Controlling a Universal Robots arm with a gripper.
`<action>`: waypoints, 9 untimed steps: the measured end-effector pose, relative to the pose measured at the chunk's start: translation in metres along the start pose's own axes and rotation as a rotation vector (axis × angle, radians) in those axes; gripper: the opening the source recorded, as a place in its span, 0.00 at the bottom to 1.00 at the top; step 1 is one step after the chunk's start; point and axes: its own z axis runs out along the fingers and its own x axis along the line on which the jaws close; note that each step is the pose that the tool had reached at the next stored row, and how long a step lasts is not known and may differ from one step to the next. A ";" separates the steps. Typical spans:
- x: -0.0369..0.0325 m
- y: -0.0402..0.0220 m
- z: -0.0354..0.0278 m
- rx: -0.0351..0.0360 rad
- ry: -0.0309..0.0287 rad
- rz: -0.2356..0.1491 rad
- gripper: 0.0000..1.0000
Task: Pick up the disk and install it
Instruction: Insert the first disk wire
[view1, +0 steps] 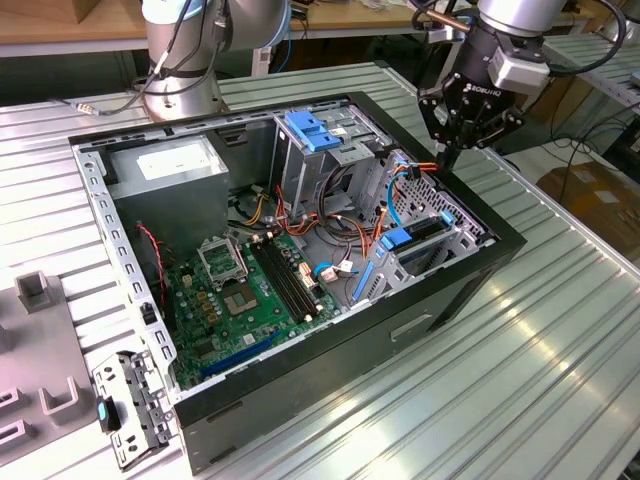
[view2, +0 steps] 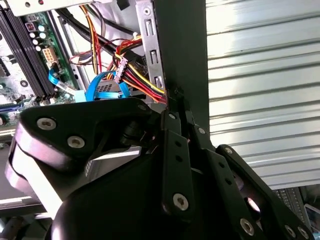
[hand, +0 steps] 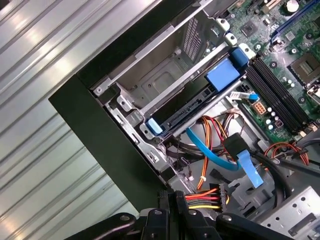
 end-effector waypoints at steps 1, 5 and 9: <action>-0.0015 0.0017 0.0000 0.0001 -0.0001 0.000 0.17; -0.0050 0.0057 -0.0002 0.0000 0.0000 0.001 0.17; -0.0050 0.0057 -0.0001 -0.0035 -0.0013 0.067 0.17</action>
